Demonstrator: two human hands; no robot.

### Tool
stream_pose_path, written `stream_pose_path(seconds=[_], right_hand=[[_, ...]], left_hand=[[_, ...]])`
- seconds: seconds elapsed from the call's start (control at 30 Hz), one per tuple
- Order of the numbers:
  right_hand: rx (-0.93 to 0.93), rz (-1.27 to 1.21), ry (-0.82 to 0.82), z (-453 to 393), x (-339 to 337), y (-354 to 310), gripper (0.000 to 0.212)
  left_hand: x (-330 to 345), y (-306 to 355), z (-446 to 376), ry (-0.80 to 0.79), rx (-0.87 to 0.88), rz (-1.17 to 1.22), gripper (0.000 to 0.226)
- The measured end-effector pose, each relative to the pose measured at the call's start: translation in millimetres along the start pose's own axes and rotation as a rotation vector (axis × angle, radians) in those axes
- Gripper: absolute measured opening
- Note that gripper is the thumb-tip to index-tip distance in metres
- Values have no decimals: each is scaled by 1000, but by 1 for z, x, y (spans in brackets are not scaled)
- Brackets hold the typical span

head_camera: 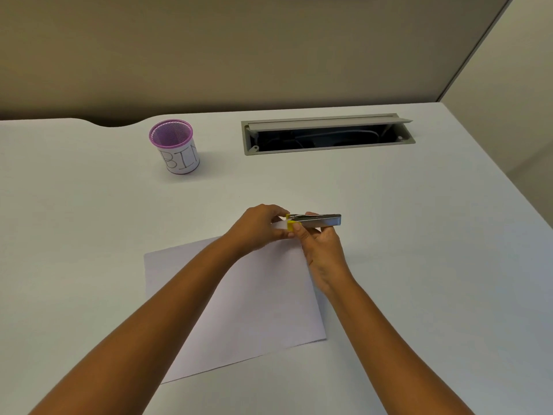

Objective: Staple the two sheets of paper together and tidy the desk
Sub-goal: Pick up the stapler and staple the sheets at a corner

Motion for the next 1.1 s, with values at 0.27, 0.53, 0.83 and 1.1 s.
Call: stream_pose_path(seconds=[0.27,0.53,0.83,1.1], right_hand=[[127,-494,133,-3,-17,-5,15],[183,-464,96,-30,-35,-34,17],[209,-131,40,-76,-38,-59,17],[144,445,-154,-133,-16,-58,48]], left_hand=[[-17,-10,4,147,-82,129,19],[-46,-23,9,121,-178,464,11],[-70,-64,24,198,-390,964,7],[-32,-99,34,212,-507,964,15]])
Point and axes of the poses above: each hand's wrist, its own z-axis away from the middle knuckle, its own x-axis out of the palm, y = z × x, the point moved 7 cm from there along -z, towards the middle knuckle, and after that the axes turned 8 degrees about -x, right-handed, at the moved point
